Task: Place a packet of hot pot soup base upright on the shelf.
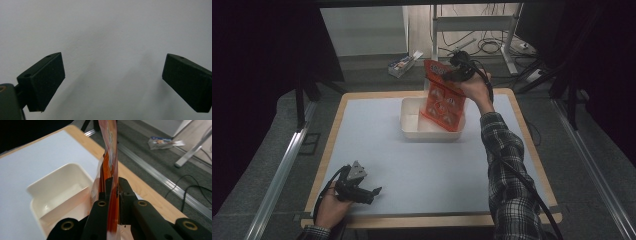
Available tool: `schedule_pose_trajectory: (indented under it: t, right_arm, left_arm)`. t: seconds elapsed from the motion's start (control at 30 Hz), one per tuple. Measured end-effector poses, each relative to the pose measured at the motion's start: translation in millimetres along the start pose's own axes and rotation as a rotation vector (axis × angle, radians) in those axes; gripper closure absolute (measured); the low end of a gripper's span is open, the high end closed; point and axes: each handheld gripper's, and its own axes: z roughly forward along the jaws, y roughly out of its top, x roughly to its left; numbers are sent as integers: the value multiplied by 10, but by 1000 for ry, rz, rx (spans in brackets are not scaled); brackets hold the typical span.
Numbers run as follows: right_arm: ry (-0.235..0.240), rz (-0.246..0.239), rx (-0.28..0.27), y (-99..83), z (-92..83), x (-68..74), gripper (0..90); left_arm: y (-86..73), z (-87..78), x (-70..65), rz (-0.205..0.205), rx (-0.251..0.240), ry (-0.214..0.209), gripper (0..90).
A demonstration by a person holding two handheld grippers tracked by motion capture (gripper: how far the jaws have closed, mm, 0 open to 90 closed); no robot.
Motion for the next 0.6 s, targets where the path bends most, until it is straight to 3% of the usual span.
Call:
schedule_pose_trajectory:
  t: [0.1,0.2,0.37,0.6]
  right_arm:
    - [-53,33,-5,-18,47,-83,852]
    - [-65,76,-26,-43,63,-160,825]
    - [-90,100,-29,-70,66,-209,756]
    - [-129,116,-55,-60,-39,-209,541]
  left_arm:
    - [-1,0,-1,1,-2,0,43]
    - [-1,1,1,0,-2,-2,43]
    - [-2,4,0,0,0,-1,43]
    - [0,4,-3,2,3,0,44]
